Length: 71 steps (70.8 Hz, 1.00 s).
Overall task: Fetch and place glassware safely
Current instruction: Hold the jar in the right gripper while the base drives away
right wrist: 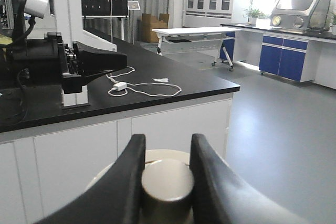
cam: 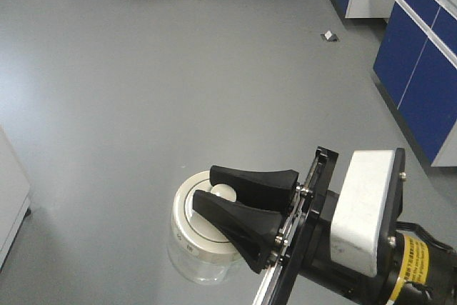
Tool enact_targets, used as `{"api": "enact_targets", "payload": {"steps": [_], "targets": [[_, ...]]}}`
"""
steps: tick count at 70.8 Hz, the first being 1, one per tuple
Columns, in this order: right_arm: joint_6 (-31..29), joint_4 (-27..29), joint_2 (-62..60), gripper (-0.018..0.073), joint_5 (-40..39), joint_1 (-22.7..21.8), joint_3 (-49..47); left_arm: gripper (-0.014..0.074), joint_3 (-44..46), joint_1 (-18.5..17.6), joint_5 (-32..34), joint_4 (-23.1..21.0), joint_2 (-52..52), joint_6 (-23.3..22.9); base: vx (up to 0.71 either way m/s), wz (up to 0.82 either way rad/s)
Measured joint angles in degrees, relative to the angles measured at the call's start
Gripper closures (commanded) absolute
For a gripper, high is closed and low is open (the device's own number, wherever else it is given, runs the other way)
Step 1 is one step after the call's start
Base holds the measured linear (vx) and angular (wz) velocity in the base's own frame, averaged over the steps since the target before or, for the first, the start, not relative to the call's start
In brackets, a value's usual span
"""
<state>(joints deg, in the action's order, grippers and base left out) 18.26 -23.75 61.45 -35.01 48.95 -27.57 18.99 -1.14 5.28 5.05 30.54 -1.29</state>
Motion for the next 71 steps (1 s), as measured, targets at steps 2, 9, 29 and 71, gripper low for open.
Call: {"api": "enact_targets", "payload": {"steps": [2,9,29,71], "targets": [[0.0,0.0,0.0,0.0563,0.0,0.0,0.0,0.0603,0.0,0.0,0.0,0.0,0.0,0.0,0.48,-0.01],[0.0,0.0,0.0,0.0563,0.0,0.0,0.0,0.0603,0.0,0.0,0.0,0.0,0.0,0.0,0.48,0.02],[0.0,0.0,0.0,0.0563,0.0,0.0,0.0,0.0603,0.0,0.0,-0.1,0.0,0.0,0.0,0.49,0.06],[0.0,0.0,0.0,0.0563,0.0,0.0,0.0,0.0603,0.0,0.0,-0.2,0.0,0.0,0.0,0.51,0.02]]}}
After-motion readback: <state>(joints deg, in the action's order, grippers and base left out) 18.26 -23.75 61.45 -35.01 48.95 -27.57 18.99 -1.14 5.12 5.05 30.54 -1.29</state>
